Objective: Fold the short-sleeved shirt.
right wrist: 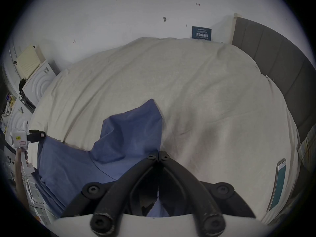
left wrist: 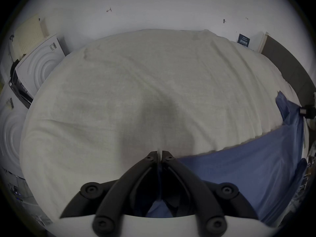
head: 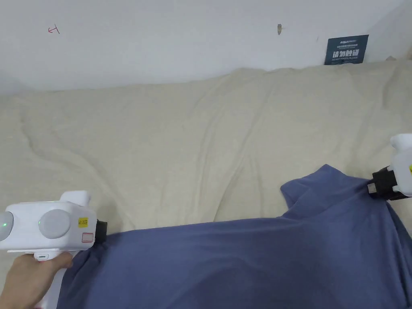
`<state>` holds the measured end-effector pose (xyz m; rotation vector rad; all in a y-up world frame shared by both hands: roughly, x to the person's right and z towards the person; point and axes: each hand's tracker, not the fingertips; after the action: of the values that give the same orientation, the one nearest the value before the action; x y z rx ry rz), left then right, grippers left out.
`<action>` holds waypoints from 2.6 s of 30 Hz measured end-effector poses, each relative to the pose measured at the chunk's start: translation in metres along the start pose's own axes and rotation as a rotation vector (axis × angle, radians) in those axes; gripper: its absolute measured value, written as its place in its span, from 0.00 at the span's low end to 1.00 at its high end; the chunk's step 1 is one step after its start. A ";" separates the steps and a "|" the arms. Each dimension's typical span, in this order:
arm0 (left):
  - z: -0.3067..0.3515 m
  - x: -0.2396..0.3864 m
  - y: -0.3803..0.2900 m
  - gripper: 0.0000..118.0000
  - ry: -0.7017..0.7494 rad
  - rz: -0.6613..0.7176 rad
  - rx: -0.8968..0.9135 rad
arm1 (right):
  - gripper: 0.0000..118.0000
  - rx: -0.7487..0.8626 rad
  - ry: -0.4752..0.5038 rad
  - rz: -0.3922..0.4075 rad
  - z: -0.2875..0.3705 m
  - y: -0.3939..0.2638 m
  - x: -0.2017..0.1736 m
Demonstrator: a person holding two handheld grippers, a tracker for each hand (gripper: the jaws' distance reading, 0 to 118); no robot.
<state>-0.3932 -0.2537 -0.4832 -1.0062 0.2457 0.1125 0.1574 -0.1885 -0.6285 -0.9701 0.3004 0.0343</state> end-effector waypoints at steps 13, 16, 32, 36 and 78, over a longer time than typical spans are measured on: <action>0.125 -0.023 -0.027 0.03 -0.072 0.031 0.181 | 0.00 0.161 0.018 0.032 0.111 -0.029 0.001; 0.163 -0.026 -0.050 0.03 -0.089 0.043 0.225 | 0.00 0.181 0.014 0.057 0.146 -0.053 0.002; 0.150 -0.048 -0.234 0.03 -0.169 0.150 0.072 | 0.00 -0.026 0.069 -0.016 0.134 -0.272 0.015; 0.155 -0.058 -0.235 0.30 -0.206 0.265 0.134 | 0.53 -0.017 0.000 0.038 0.132 -0.280 0.007; 0.114 -0.101 -0.228 0.80 -0.470 0.462 0.169 | 0.00 0.182 0.299 0.237 0.106 -0.281 -0.276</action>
<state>-0.4260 -0.2762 -0.2119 -0.7153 0.0502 0.7276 -0.0366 -0.2330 -0.2723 -0.7534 0.6824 0.0770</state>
